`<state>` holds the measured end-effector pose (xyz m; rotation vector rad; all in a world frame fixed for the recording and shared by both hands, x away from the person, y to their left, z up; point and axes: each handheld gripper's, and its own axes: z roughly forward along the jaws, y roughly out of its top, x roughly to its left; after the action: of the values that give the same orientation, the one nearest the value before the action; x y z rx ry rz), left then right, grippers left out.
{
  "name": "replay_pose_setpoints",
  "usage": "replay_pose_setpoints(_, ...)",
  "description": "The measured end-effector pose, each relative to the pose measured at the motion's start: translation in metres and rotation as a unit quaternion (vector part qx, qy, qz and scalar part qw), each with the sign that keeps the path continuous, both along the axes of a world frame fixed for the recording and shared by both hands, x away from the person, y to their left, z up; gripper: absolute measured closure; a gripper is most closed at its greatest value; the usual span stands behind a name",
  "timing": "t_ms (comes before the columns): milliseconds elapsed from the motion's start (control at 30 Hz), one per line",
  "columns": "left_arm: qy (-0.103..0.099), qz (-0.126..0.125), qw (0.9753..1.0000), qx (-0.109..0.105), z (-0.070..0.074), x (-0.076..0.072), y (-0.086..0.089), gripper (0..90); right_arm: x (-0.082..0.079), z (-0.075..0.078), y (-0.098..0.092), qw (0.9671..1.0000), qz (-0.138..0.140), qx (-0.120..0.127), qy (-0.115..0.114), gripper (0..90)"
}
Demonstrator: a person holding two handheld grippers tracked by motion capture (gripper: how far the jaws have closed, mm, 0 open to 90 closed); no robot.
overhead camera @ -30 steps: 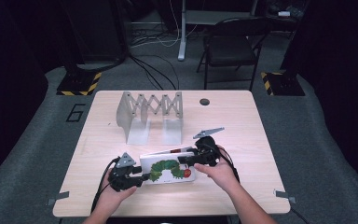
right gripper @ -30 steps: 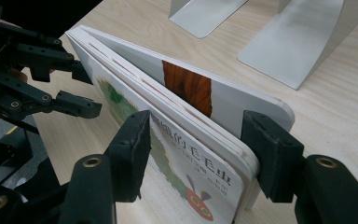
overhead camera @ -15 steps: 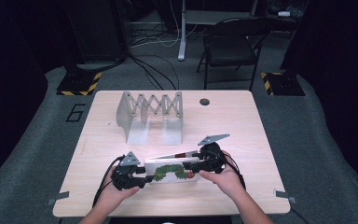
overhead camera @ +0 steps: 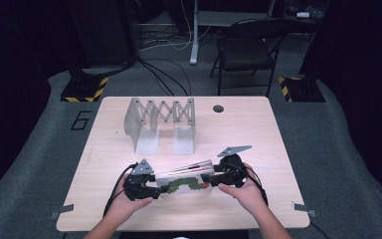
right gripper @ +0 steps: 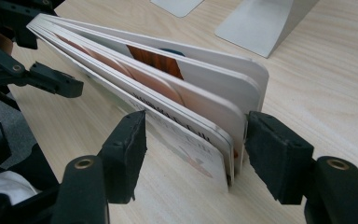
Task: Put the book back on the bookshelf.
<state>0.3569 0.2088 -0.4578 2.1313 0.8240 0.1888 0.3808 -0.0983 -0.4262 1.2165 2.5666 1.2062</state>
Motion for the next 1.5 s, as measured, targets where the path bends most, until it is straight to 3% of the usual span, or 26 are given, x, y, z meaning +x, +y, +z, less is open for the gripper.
replay_pose_setpoints(67,-0.007,-0.003,1.0000,0.003,0.002,0.002,-0.002,46.1,-0.001,-0.002,-0.001,1.0000,-0.005,-0.002,0.000,38.0)
replay_pose_setpoints(433,-0.003,-0.026,0.9996,-0.010,0.007,0.009,-0.012,46.2,-0.003,-0.007,-0.012,0.9997,-0.026,0.006,0.004,39.0)
replay_pose_setpoints(667,-0.014,-0.040,0.9991,-0.005,0.009,0.012,-0.023,45.9,-0.005,-0.010,-0.013,0.9996,-0.026,0.008,0.005,46.3)
replay_pose_setpoints(733,-0.016,-0.048,0.9987,-0.002,0.009,0.014,-0.025,45.9,-0.004,-0.012,-0.012,0.9996,-0.017,0.012,0.020,50.2)
replay_pose_setpoints(800,-0.016,-0.049,0.9987,-0.004,0.009,0.015,-0.025,46.8,-0.003,-0.013,-0.013,0.9998,-0.012,0.010,0.008,52.9)
replay_pose_setpoints(933,-0.016,-0.050,0.9986,-0.006,0.009,0.016,-0.026,47.2,-0.004,-0.013,-0.013,0.9997,-0.017,0.010,0.012,55.7)
replay_pose_setpoints(1100,-0.025,-0.067,0.9974,-0.001,0.012,0.013,-0.030,52.5,-0.003,-0.014,-0.014,0.9995,-0.021,0.017,0.013,57.8)
replay_pose_setpoints(1500,-0.027,-0.074,0.9968,0.016,0.016,0.013,-0.041,60.0,0.002,-0.015,-0.016,0.9992,-0.031,0.023,0.012,56.8)
